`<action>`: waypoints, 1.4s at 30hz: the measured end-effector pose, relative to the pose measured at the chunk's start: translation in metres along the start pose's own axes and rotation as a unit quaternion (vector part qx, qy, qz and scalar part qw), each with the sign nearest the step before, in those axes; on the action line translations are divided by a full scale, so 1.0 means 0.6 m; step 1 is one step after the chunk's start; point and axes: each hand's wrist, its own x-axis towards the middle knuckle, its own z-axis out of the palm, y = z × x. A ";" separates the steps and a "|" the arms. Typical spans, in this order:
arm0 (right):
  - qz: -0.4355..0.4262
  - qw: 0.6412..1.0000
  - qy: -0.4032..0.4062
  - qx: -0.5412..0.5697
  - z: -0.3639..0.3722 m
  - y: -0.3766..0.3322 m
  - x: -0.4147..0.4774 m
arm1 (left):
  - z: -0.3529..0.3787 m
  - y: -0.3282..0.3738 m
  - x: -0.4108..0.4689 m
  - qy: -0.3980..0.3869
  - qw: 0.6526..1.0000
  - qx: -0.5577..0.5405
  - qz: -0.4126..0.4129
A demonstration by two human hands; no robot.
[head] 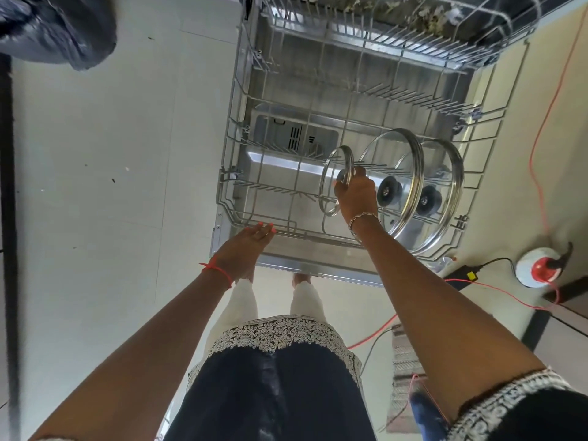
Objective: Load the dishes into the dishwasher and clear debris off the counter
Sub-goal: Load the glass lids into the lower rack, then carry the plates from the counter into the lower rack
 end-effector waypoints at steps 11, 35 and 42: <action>-0.076 0.989 -0.048 -0.116 -0.138 -0.048 -0.098 | -0.155 0.043 -0.099 0.038 0.990 0.130 -0.044; -0.342 0.861 -0.032 -0.375 -0.311 -0.537 -0.366 | -0.460 -0.136 -0.509 0.351 0.907 -0.117 -0.203; -0.339 0.879 -0.001 -0.336 -0.255 -0.748 -0.381 | -0.504 -0.352 -0.615 0.359 0.903 -0.098 -0.217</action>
